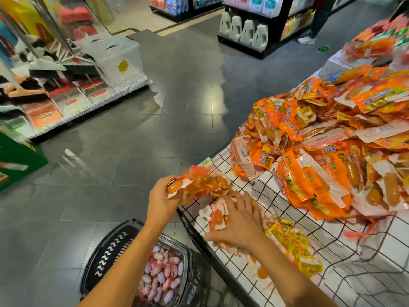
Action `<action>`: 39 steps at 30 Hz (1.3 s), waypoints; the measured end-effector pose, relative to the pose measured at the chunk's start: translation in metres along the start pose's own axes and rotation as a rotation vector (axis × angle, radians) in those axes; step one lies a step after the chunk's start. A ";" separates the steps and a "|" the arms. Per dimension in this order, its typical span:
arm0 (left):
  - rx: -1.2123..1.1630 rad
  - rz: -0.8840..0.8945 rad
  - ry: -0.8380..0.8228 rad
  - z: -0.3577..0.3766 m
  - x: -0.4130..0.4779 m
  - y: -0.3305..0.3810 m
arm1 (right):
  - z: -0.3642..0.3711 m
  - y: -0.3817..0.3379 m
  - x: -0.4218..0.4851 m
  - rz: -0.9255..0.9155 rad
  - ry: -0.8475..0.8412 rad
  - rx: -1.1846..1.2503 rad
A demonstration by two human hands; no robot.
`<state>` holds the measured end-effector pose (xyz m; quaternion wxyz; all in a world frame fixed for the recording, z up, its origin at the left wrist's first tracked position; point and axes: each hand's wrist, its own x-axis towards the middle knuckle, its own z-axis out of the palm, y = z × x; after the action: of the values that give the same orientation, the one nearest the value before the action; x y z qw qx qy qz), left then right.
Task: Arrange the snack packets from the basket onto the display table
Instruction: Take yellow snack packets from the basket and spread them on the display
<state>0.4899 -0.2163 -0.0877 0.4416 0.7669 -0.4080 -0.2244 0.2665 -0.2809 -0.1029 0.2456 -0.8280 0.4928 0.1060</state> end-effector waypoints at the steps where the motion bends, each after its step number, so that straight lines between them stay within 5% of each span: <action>1: 0.007 -0.037 0.009 -0.001 -0.001 -0.005 | 0.002 -0.003 0.000 -0.006 -0.032 -0.045; 20: -0.040 -0.183 -0.044 0.002 -0.040 -0.019 | 0.011 -0.013 0.016 0.016 0.095 -0.092; 27: -0.182 -0.117 -0.005 -0.001 -0.039 -0.006 | 0.007 0.019 -0.002 -0.149 0.389 0.319; 33: -0.266 -0.042 -0.001 0.000 -0.027 0.026 | -0.031 0.027 -0.020 -0.054 0.506 0.876; 39: -0.268 -0.007 0.032 -0.003 -0.025 0.055 | -0.059 0.027 -0.037 -0.064 0.606 1.007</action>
<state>0.4543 -0.2100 -0.0389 0.5459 0.7059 -0.3646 -0.2659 0.2205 -0.2935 -0.0446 0.4600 -0.6173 0.5053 -0.3900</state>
